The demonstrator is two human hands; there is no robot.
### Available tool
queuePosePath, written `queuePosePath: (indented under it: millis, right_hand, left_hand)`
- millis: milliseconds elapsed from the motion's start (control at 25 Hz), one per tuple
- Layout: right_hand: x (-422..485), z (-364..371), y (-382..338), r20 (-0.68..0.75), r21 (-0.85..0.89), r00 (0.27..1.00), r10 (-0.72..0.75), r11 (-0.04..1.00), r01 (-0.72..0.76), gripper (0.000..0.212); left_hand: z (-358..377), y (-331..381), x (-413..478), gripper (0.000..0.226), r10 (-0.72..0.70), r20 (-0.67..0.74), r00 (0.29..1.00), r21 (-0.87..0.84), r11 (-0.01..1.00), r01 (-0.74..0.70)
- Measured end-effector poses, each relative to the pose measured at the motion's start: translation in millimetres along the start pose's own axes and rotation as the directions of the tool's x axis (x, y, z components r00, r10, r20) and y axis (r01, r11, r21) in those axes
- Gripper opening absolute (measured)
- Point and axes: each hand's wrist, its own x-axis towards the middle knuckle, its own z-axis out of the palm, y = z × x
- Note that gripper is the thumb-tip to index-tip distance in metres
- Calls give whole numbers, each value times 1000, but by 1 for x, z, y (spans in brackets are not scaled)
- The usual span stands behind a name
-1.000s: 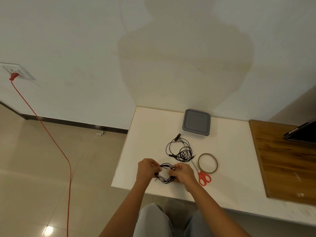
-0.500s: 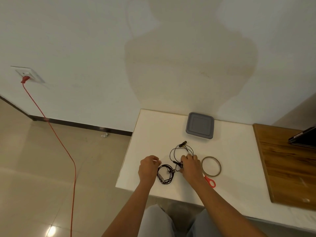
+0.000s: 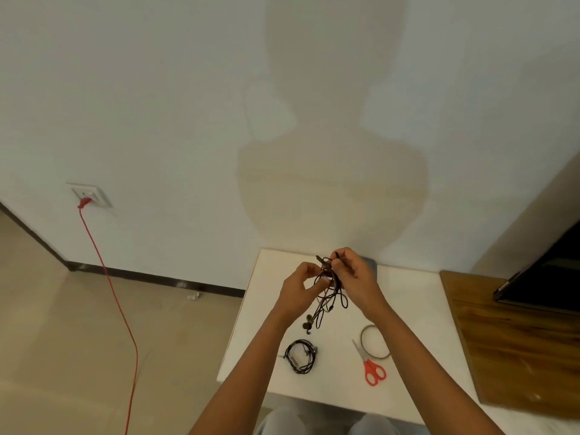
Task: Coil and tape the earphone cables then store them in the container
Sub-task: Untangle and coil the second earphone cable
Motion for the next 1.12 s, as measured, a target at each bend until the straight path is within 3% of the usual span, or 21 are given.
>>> queuePosePath:
  millis: [160, 240, 400, 520, 640, 800, 920, 1040, 1120]
  right_hand:
    - [-6, -4, -61, -88, 80, 995, -46, 995, 53, 12]
    - [-12, -7, -82, -127, 89, 990, -65, 993, 77, 15]
    - [-29, -20, -113, -265, 286, 964, -28, 952, 107, 21]
    - [-36, -43, -119, -380, 365, 924, 33, 924, 117, 23]
    - [-35, -65, -114, -498, 263, 867, 7, 954, 143, 23]
    - [-28, -93, -105, -655, 191, 755, 16, 971, 145, 27]
    - [-28, -99, -98, -554, 58, 833, 13, 998, 23, 25]
    - [-32, -88, -93, -234, -278, 970, 69, 951, -135, 12]
    - [-35, -72, -89, 30, -454, 988, 152, 882, -122, 24]
  left_hand:
    - [-15, 50, -11, 10, -31, -37, 999, -284, 959, 19]
    - [-22, 70, -21, 9, -19, -54, 998, -347, 938, -1]
    - [-39, 93, -40, 18, 54, -232, 971, -109, 991, -81]
    - [-51, 87, -51, 26, 63, -316, 946, 40, 998, -54]
    - [-64, 73, -63, 33, 44, -263, 964, 84, 996, -23]
    - [-86, 61, -70, 24, 44, -198, 979, 279, 960, 13]
    - [-93, 63, -73, 17, 28, -209, 978, 158, 987, 6]
    - [-83, 86, -76, 20, 16, -141, 990, -81, 996, -28]
    - [-73, 104, -76, 20, 44, -116, 992, -142, 988, -60]
